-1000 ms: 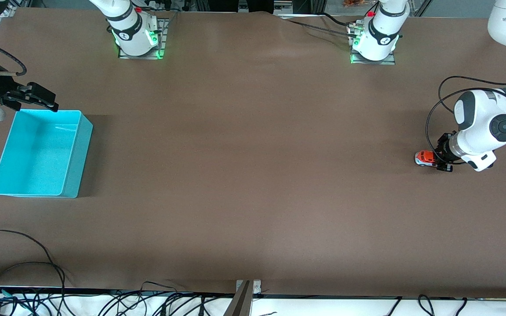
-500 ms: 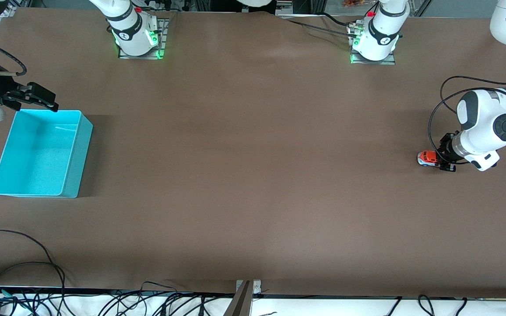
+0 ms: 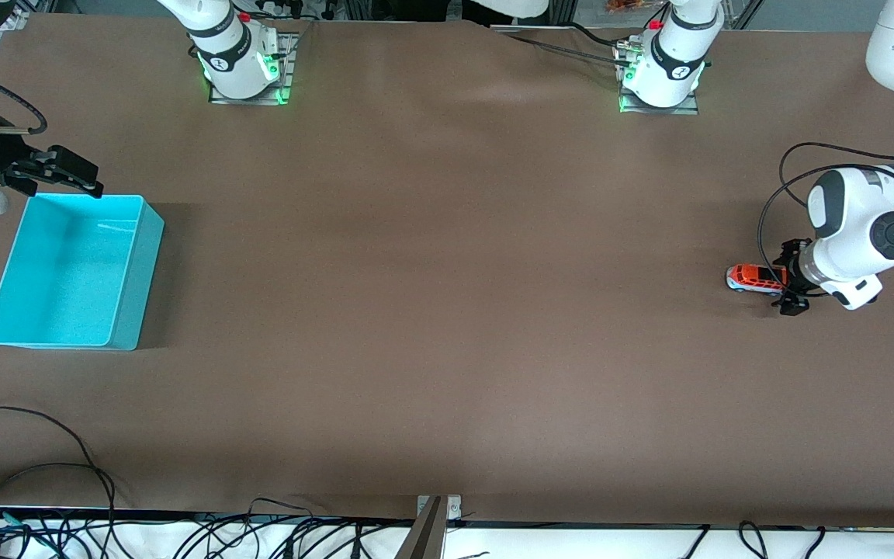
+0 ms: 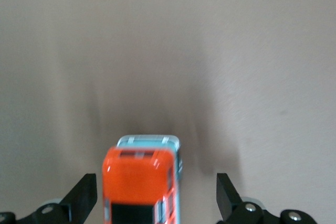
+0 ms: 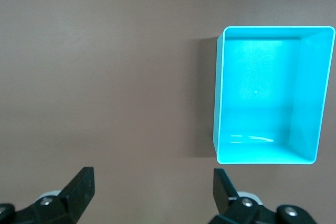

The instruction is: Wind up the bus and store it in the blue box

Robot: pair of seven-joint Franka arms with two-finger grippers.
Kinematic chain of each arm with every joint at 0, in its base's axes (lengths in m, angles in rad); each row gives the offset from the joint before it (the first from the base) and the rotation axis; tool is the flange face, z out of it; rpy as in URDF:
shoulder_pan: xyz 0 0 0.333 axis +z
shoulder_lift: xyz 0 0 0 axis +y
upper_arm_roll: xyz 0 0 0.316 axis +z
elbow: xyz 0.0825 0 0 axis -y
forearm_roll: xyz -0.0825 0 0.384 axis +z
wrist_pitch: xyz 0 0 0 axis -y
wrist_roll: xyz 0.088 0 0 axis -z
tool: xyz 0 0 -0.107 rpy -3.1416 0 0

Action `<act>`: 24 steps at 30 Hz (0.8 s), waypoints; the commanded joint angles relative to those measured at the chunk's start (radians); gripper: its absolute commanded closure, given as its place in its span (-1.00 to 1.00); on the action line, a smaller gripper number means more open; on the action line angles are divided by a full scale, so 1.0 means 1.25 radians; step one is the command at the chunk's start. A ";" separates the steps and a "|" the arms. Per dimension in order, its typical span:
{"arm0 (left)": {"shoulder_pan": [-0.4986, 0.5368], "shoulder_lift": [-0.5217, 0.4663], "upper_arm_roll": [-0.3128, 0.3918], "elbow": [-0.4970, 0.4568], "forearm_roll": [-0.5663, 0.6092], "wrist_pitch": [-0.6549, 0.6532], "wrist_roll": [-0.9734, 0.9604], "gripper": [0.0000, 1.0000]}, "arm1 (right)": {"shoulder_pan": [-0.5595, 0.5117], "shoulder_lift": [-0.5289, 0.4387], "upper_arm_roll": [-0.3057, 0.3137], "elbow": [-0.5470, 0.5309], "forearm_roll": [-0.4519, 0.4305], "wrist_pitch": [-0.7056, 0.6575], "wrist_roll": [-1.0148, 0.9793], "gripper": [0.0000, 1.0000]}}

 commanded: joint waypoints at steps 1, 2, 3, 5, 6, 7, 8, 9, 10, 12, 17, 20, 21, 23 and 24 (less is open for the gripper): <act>0.007 -0.010 -0.023 0.074 0.018 -0.110 0.002 -1.00 | 0.001 -0.015 0.001 -0.011 -0.014 -0.005 0.004 -1.00; 0.008 -0.012 -0.030 0.085 0.018 -0.126 0.002 -1.00 | 0.001 -0.015 0.001 -0.011 -0.014 -0.005 0.004 -1.00; 0.008 -0.014 -0.037 0.096 0.018 -0.144 0.002 -1.00 | 0.001 -0.015 0.001 -0.011 -0.014 -0.005 0.004 -1.00; 0.008 -0.019 -0.045 0.108 0.017 -0.164 0.002 -1.00 | 0.001 -0.015 0.002 -0.011 -0.014 -0.005 0.004 -1.00; 0.008 -0.027 -0.049 0.110 0.017 -0.169 0.003 -1.00 | 0.001 -0.015 0.001 -0.011 -0.014 -0.005 0.004 -1.00; 0.008 -0.036 -0.051 0.111 0.018 -0.171 0.004 -1.00 | 0.001 -0.016 0.002 -0.011 -0.014 -0.005 0.004 -1.00; 0.008 -0.042 -0.054 0.111 0.018 -0.171 0.004 -1.00 | 0.001 -0.016 0.001 -0.010 -0.014 -0.005 0.004 -1.00; 0.008 -0.052 -0.059 0.111 0.018 -0.172 0.006 -1.00 | 0.001 -0.015 0.002 -0.011 -0.014 -0.005 0.004 -1.00; 0.008 -0.062 -0.062 0.111 0.018 -0.172 0.006 -1.00 | 0.001 -0.015 0.002 -0.011 -0.014 -0.005 0.004 -1.00; 0.008 -0.081 -0.075 0.111 0.018 -0.177 0.008 -1.00 | 0.001 -0.016 0.001 -0.011 -0.014 -0.005 0.004 -1.00; 0.008 -0.119 -0.097 0.141 0.019 -0.231 0.078 -1.00 | 0.001 -0.015 0.001 -0.011 -0.014 -0.005 0.004 -1.00; 0.008 -0.133 -0.108 0.173 0.017 -0.283 0.161 -1.00 | 0.001 -0.015 0.002 -0.010 -0.014 -0.005 0.004 -1.00; 0.008 -0.135 -0.111 0.189 0.014 -0.299 0.185 -1.00 | 0.001 -0.016 0.001 -0.011 -0.014 -0.005 0.004 -1.00; 0.008 -0.138 -0.119 0.221 0.003 -0.331 0.226 -1.00 | 0.001 -0.015 0.001 -0.010 -0.014 -0.005 0.004 -1.00; 0.008 -0.138 -0.121 0.239 -0.002 -0.350 0.253 -1.00 | 0.001 -0.016 0.002 -0.011 -0.014 -0.005 0.004 -1.00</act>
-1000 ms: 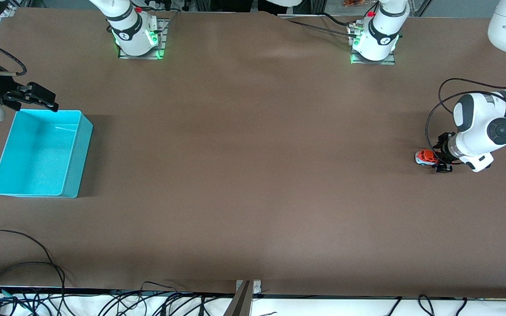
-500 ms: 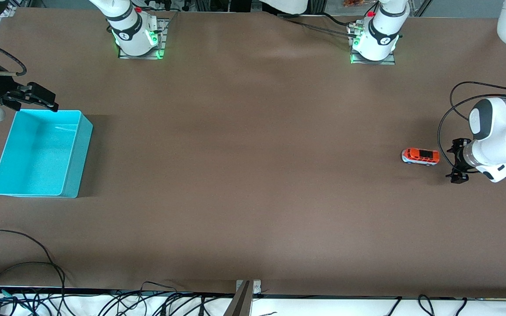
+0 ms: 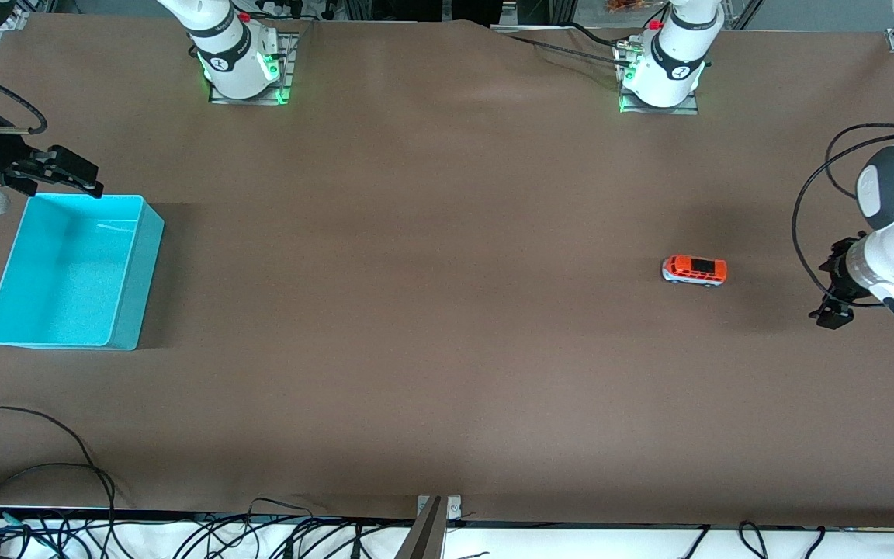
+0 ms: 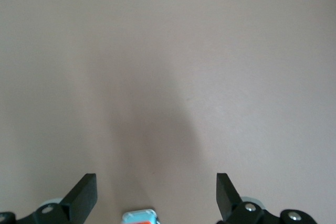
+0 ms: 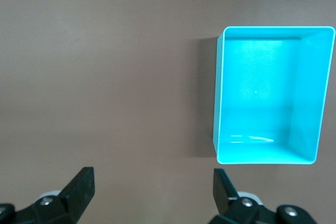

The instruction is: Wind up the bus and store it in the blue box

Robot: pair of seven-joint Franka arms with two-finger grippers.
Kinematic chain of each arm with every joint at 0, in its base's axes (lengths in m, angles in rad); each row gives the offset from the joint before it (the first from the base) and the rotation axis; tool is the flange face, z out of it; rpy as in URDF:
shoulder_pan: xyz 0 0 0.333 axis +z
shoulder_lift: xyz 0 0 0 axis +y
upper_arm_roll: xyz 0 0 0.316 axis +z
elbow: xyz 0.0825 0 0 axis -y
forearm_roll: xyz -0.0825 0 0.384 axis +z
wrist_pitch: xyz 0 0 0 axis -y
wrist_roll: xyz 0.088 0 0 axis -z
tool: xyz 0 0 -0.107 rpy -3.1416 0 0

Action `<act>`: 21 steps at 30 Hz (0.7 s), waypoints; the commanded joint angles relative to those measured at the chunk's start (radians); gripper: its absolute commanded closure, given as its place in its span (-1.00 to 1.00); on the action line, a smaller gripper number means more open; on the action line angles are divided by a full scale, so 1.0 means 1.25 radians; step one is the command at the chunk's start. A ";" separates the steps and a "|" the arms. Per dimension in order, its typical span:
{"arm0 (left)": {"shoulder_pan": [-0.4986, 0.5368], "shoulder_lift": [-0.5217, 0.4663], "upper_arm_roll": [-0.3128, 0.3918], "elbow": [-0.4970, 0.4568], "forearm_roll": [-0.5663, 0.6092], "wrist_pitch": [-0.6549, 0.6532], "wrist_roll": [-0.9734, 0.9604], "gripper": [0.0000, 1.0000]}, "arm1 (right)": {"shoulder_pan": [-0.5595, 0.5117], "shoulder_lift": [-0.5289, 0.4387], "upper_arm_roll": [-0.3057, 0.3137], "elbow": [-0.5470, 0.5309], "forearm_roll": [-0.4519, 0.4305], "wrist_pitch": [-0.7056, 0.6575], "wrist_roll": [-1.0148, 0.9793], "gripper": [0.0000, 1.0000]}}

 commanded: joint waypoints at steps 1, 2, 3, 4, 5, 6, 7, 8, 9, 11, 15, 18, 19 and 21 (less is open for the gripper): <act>0.008 -0.016 -0.022 0.084 -0.008 -0.100 0.140 -1.00 | 0.001 -0.015 0.002 -0.011 -0.014 -0.005 0.004 -1.00; 0.008 -0.016 -0.024 0.102 -0.012 -0.116 0.172 -1.00 | 0.001 -0.015 0.001 -0.011 -0.014 -0.005 0.004 -1.00; 0.008 -0.018 -0.028 0.120 -0.014 -0.133 0.201 -1.00 | 0.001 -0.015 0.001 -0.011 -0.014 -0.005 0.004 -1.00; 0.008 -0.016 -0.030 0.134 -0.016 -0.150 0.231 -1.00 | 0.001 -0.016 0.001 -0.011 -0.014 -0.005 0.004 -1.00; 0.008 -0.016 -0.033 0.150 -0.016 -0.169 0.263 -1.00 | 0.001 -0.016 0.001 -0.011 -0.014 -0.005 0.004 -1.00; 0.008 -0.018 -0.037 0.164 -0.016 -0.186 0.295 -1.00 | 0.001 -0.015 0.002 -0.011 -0.014 -0.005 0.004 -1.00; 0.008 -0.018 -0.041 0.176 -0.016 -0.202 0.327 -1.00 | 0.001 -0.015 0.001 -0.010 -0.014 -0.005 0.004 -1.00; 0.008 -0.018 -0.046 0.190 -0.016 -0.217 0.360 -1.00 | 0.001 -0.015 0.001 -0.011 -0.014 -0.005 0.004 -1.00; 0.008 -0.020 -0.050 0.201 -0.016 -0.230 0.389 -1.00 | 0.001 -0.015 0.002 -0.011 -0.014 -0.005 0.004 -1.00; 0.008 -0.020 -0.053 0.224 -0.016 -0.264 0.449 -1.00 | 0.001 -0.016 0.002 -0.011 -0.014 -0.005 0.004 -1.00; 0.007 -0.020 -0.057 0.265 -0.016 -0.331 0.571 -1.00 | 0.001 -0.016 0.002 -0.011 -0.014 -0.005 0.004 -1.00; 0.007 -0.021 -0.064 0.283 -0.019 -0.364 0.634 -1.00 | 0.001 -0.016 0.002 -0.010 -0.014 -0.005 0.004 -1.00; 0.008 -0.021 -0.071 0.288 -0.021 -0.373 0.646 -1.00 | 0.001 -0.016 0.001 -0.011 -0.014 -0.005 0.004 -1.00; 0.008 -0.025 -0.078 0.296 -0.025 -0.384 0.662 -1.00 | 0.001 -0.016 0.001 -0.011 -0.014 -0.005 0.004 -1.00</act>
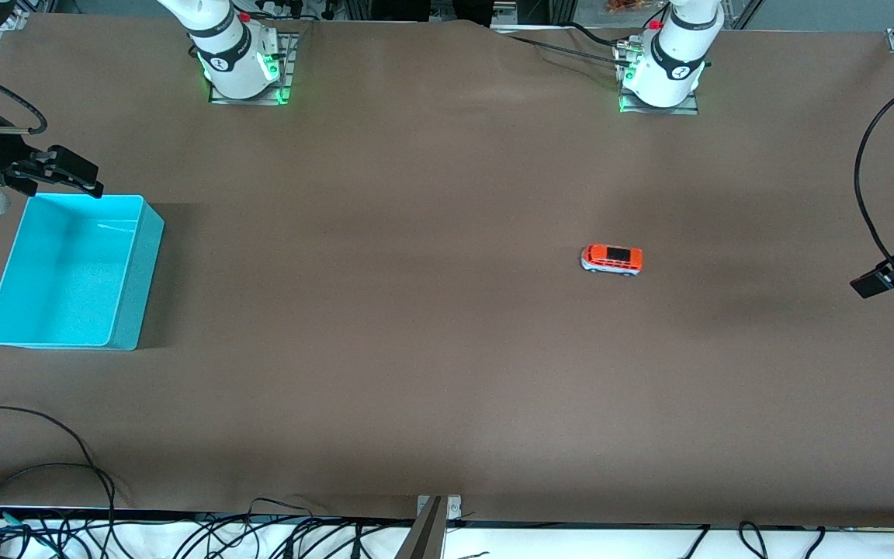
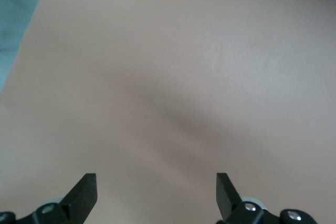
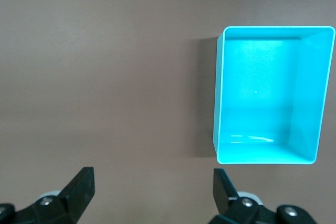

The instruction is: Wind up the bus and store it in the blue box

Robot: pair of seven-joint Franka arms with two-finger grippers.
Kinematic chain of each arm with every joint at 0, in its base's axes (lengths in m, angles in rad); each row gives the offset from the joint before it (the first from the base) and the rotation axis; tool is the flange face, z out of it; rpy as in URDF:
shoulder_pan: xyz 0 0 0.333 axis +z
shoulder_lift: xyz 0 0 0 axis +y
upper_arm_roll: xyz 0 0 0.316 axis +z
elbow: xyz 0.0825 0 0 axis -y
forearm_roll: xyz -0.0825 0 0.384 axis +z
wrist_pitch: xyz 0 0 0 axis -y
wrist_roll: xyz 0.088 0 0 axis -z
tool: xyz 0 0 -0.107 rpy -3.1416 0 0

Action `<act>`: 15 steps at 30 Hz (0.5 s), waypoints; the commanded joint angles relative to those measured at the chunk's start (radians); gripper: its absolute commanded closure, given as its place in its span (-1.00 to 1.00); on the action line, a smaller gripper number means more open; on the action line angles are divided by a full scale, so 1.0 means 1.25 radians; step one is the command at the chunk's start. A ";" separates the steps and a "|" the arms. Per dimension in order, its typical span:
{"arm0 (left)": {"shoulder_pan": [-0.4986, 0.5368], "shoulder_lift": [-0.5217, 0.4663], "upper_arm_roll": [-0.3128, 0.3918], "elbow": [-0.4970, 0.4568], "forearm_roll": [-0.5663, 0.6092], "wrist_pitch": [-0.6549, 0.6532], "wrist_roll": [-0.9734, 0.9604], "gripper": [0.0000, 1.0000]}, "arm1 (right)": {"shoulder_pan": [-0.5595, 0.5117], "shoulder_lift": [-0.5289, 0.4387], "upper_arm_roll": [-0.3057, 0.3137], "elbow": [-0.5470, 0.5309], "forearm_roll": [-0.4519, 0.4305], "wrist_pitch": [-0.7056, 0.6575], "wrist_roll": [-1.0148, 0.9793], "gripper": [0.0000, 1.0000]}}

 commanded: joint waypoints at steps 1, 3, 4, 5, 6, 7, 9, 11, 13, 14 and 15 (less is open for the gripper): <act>0.008 -0.003 -0.024 0.042 -0.019 -0.053 0.089 -1.00 | 0.001 -0.016 0.001 -0.010 -0.014 -0.005 0.004 -1.00; 0.008 -0.009 -0.029 0.042 -0.023 -0.055 0.087 -1.00 | 0.001 -0.016 0.001 -0.011 -0.014 -0.005 0.004 -1.00; 0.008 -0.009 -0.033 0.042 -0.029 -0.056 0.086 -1.00 | 0.001 -0.016 0.001 -0.010 -0.014 -0.005 0.004 -1.00; 0.008 -0.009 -0.033 0.042 -0.034 -0.056 0.085 -1.00 | 0.001 -0.016 0.001 -0.010 -0.014 -0.005 0.004 -1.00; 0.008 -0.009 -0.033 0.042 -0.035 -0.056 0.085 -1.00 | 0.001 -0.016 0.001 -0.011 -0.014 -0.005 0.004 -1.00; 0.008 -0.009 -0.034 0.042 -0.035 -0.056 0.085 -1.00 | 0.001 -0.016 0.001 -0.011 -0.014 -0.005 0.004 -1.00; 0.008 -0.009 -0.034 0.042 -0.036 -0.056 0.085 -1.00 | 0.001 -0.016 0.001 -0.010 -0.014 -0.006 0.004 -1.00; 0.008 -0.009 -0.034 0.042 -0.036 -0.056 0.085 -1.00 | 0.001 -0.016 0.001 -0.010 -0.014 -0.005 0.004 -1.00; 0.008 -0.009 -0.034 0.042 -0.036 -0.060 0.085 -1.00 | 0.001 -0.016 0.000 -0.011 -0.014 -0.006 0.004 -1.00; 0.008 -0.009 -0.034 0.042 -0.036 -0.064 0.085 -1.00 | 0.001 -0.016 0.000 -0.010 -0.014 -0.006 0.004 -1.00; 0.008 -0.009 -0.034 0.042 -0.036 -0.065 0.086 -1.00 | 0.001 -0.016 0.000 -0.010 -0.014 -0.006 0.004 -1.00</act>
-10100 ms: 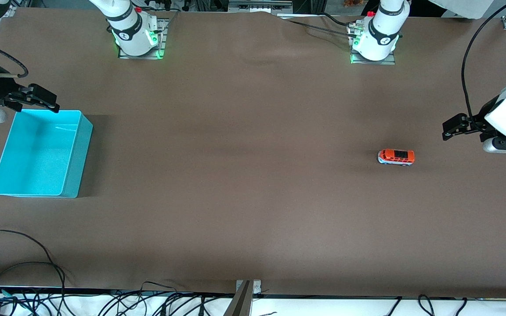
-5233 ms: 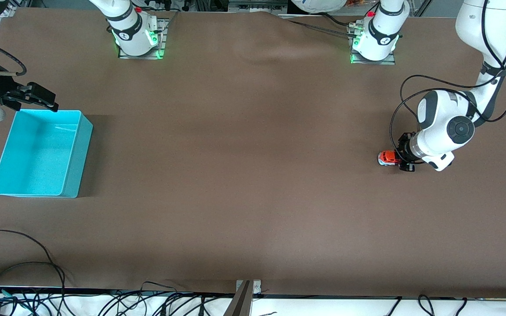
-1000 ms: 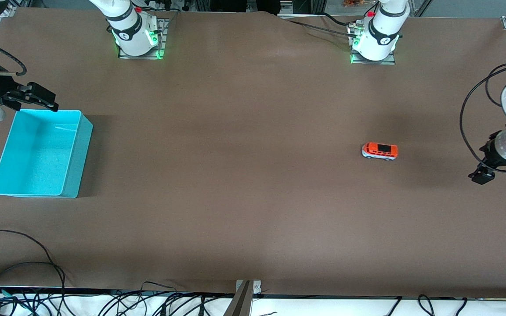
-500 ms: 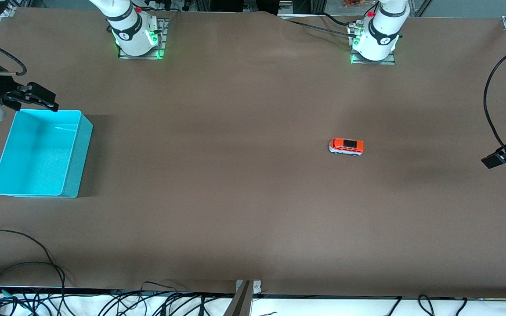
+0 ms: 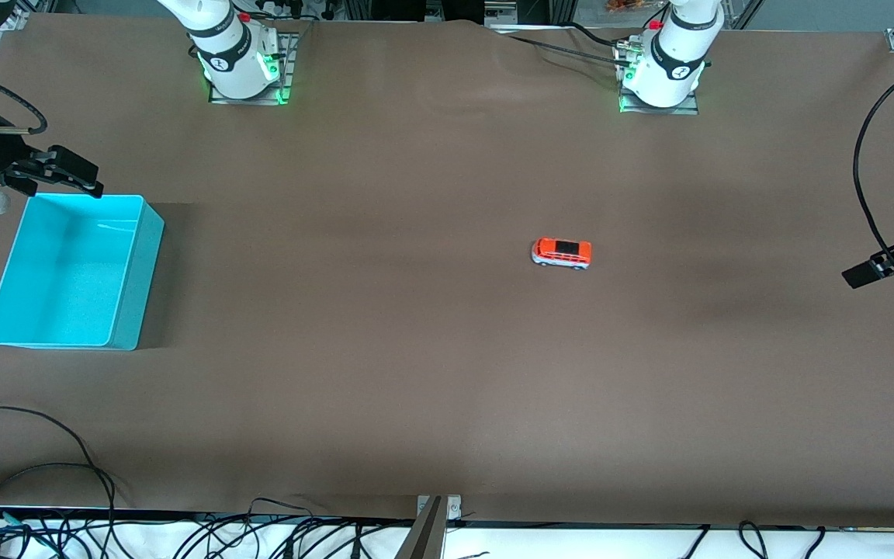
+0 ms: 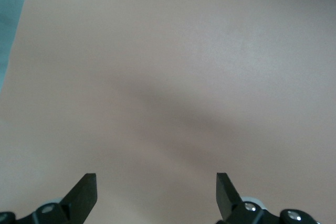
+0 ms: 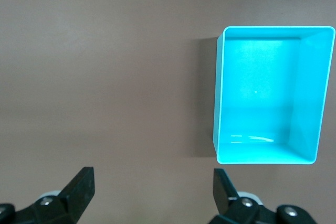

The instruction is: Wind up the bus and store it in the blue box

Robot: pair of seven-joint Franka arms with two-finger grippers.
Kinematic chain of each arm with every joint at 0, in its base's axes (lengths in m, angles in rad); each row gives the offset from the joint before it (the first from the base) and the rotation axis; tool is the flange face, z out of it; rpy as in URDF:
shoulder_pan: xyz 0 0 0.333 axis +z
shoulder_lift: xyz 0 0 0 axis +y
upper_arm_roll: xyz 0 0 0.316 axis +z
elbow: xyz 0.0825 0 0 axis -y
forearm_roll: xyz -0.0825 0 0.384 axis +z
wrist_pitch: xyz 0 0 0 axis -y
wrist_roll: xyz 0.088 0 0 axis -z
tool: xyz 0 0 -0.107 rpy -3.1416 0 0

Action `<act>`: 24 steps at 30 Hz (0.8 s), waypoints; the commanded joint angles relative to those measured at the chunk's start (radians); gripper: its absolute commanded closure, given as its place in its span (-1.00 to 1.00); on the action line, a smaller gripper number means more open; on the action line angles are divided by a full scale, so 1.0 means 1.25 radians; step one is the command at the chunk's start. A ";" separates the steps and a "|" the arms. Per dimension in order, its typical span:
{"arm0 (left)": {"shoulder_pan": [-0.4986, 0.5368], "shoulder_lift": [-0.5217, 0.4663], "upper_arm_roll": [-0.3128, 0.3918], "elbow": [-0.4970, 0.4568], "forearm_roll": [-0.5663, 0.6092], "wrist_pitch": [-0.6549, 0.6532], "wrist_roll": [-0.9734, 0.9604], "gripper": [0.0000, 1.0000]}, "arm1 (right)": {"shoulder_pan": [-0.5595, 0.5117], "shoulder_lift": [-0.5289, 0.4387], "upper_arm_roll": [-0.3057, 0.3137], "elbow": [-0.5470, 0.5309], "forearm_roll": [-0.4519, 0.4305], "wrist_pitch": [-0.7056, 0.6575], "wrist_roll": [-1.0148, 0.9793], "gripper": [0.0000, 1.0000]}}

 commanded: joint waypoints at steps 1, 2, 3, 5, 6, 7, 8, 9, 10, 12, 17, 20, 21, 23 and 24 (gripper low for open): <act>0.008 -0.006 -0.003 0.009 -0.022 -0.024 0.029 -1.00 | 0.001 -0.016 0.000 -0.010 -0.014 -0.005 0.004 -1.00; 0.008 -0.006 -0.004 0.010 -0.022 -0.024 0.029 -1.00 | 0.001 -0.016 0.001 -0.011 -0.014 -0.006 0.004 -1.00; 0.007 -0.006 -0.004 0.009 -0.022 -0.024 0.029 -1.00 | 0.001 -0.016 0.001 -0.011 -0.014 -0.005 0.004 -1.00; 0.006 -0.006 -0.004 0.010 -0.027 -0.025 0.028 -1.00 | 0.001 -0.016 0.001 -0.011 -0.014 -0.006 0.004 -1.00; 0.006 -0.006 -0.003 0.010 -0.033 -0.025 0.028 -1.00 | 0.001 -0.016 0.001 -0.010 -0.014 -0.006 0.004 -1.00; 0.006 -0.006 -0.003 0.010 -0.038 -0.025 0.026 -1.00 | 0.001 -0.016 0.001 -0.011 -0.014 -0.006 0.004 -1.00; 0.006 -0.006 -0.003 0.011 -0.038 -0.025 0.026 -1.00 | 0.001 -0.016 0.001 -0.011 -0.014 -0.006 0.004 -1.00; 0.006 -0.006 -0.003 0.012 -0.038 -0.025 0.026 -1.00 | 0.001 -0.016 0.001 -0.011 -0.014 -0.006 0.004 -1.00; 0.006 -0.006 -0.003 0.015 -0.038 -0.026 0.026 -1.00 | 0.001 -0.016 0.001 -0.011 -0.014 -0.006 0.004 -1.00; 0.006 -0.006 -0.003 0.015 -0.039 -0.027 0.026 -1.00 | 0.001 -0.016 0.001 -0.011 -0.014 -0.006 0.004 -1.00; 0.006 -0.006 -0.004 0.016 -0.039 -0.031 0.029 -1.00 | 0.001 -0.016 0.001 -0.010 -0.014 -0.006 0.004 -1.00; 0.005 -0.005 -0.004 0.016 -0.039 -0.031 0.028 -1.00 | 0.001 -0.016 0.001 -0.010 -0.014 -0.007 0.004 -1.00; 0.005 -0.006 -0.005 0.016 -0.039 -0.031 0.029 -1.00 | 0.001 -0.016 0.001 -0.011 -0.014 -0.007 0.004 -1.00; 0.005 -0.006 -0.014 0.016 -0.039 -0.031 0.028 -1.00 | 0.001 -0.016 0.001 -0.010 -0.014 -0.007 0.004 -1.00; 0.005 -0.005 -0.018 0.016 -0.039 -0.031 0.028 -1.00 | 0.001 -0.016 0.001 -0.011 -0.014 -0.007 0.006 -1.00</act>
